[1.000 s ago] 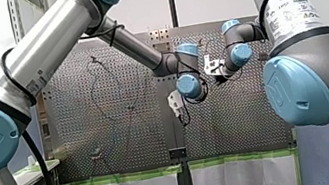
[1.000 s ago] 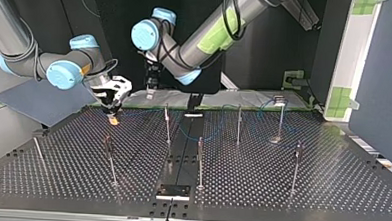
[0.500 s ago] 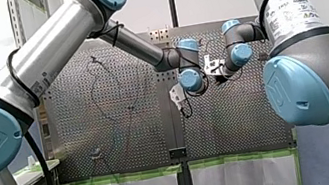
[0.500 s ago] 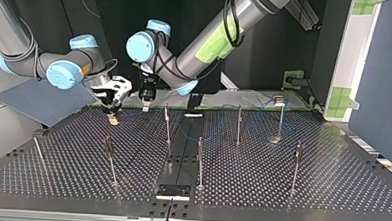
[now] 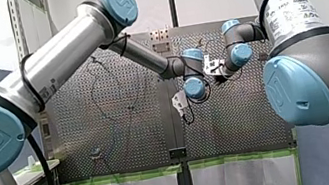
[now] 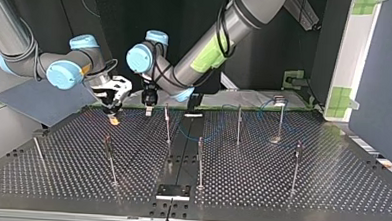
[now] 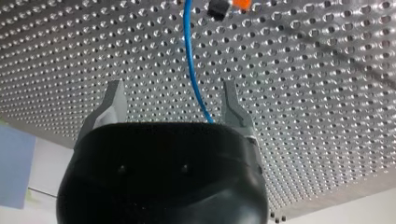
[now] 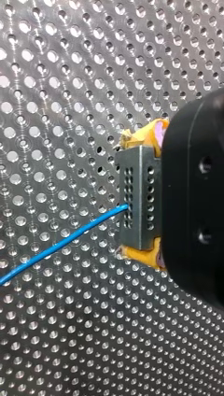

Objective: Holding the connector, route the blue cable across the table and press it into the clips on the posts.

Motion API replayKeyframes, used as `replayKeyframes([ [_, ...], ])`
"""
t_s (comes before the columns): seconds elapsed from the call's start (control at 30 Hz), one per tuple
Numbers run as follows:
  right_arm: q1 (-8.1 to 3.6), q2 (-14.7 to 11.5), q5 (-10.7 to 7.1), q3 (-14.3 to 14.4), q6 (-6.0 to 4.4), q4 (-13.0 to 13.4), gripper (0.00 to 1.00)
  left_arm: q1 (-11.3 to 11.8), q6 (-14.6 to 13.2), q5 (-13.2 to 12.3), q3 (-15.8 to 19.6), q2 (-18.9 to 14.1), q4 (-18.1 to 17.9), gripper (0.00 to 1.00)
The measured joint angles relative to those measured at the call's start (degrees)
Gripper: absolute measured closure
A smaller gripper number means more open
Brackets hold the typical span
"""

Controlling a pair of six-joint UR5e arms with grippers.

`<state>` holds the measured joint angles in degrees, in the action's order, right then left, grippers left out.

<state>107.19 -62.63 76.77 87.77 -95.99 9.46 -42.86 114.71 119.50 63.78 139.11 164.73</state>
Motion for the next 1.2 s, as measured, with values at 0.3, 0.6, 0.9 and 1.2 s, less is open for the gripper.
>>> replayKeyframes([
  [0.3,0.06,0.00,-0.21,0.00,0.00,0.00,1.00,0.85,0.68,-0.36,-4.17,0.48,-0.42,0.00],
  [0.6,0.10,0.01,-0.40,-0.01,0.00,-0.05,1.00,0.71,1.99,-0.91,-7.65,3.58,2.39,0.00],
  [0.9,0.03,0.01,-0.55,0.00,0.00,0.00,1.00,0.28,3.14,0.28,-12.13,7.85,5.99,0.00],
  [1.2,-0.02,0.01,-0.55,0.00,0.00,0.00,1.00,-0.61,2.18,3.05,-12.75,8.26,6.58,0.71],
])
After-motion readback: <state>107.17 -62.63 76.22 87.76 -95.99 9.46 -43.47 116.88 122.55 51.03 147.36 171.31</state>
